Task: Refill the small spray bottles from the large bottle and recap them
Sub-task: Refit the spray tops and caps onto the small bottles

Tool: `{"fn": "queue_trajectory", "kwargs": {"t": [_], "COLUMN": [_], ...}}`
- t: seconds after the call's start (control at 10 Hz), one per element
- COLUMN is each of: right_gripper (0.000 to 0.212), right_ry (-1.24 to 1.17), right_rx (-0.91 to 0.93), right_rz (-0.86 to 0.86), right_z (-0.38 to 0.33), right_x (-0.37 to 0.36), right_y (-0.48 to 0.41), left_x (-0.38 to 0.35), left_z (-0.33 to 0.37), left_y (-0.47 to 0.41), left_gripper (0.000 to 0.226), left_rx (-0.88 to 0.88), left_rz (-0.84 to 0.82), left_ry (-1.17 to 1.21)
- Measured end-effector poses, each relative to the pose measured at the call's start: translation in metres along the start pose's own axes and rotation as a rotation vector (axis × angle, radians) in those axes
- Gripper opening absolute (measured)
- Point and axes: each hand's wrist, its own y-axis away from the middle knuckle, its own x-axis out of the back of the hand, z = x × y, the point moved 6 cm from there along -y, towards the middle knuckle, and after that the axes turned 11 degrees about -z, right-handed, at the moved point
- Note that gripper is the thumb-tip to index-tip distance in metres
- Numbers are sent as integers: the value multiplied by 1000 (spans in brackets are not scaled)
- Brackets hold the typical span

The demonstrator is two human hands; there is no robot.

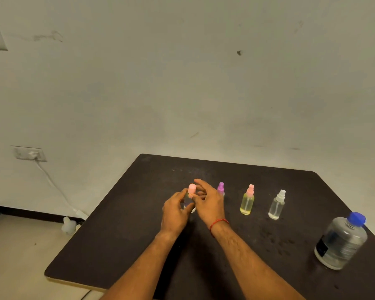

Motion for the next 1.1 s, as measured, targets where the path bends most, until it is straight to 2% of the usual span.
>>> {"fn": "queue_trajectory", "kwargs": {"t": [0.1,0.3,0.5,0.8,1.1], "right_gripper": [56,52,51,49,49], "right_ry": [-6,-17,-22,-43,-62], "right_rx": [-26,-74,-106,-126,-138], "right_rz": [-10,-7,-6,20,78], "right_z": [14,40,50,60,70], "right_x": [0,9,20,38,63], "right_y": [11,23,28,35,52], "left_x": [-4,-14,-24,-32,-32], "left_z": [-13,-19,-24,-25,-33], "left_y": [-10,-25,-30,-41,-36], "left_gripper": [44,38,48,53,68], "left_rx": [81,141,197,221,254], "left_rz": [-4,-52,-63,-101,-101], "left_ry": [16,-2,11,-12,40]}}
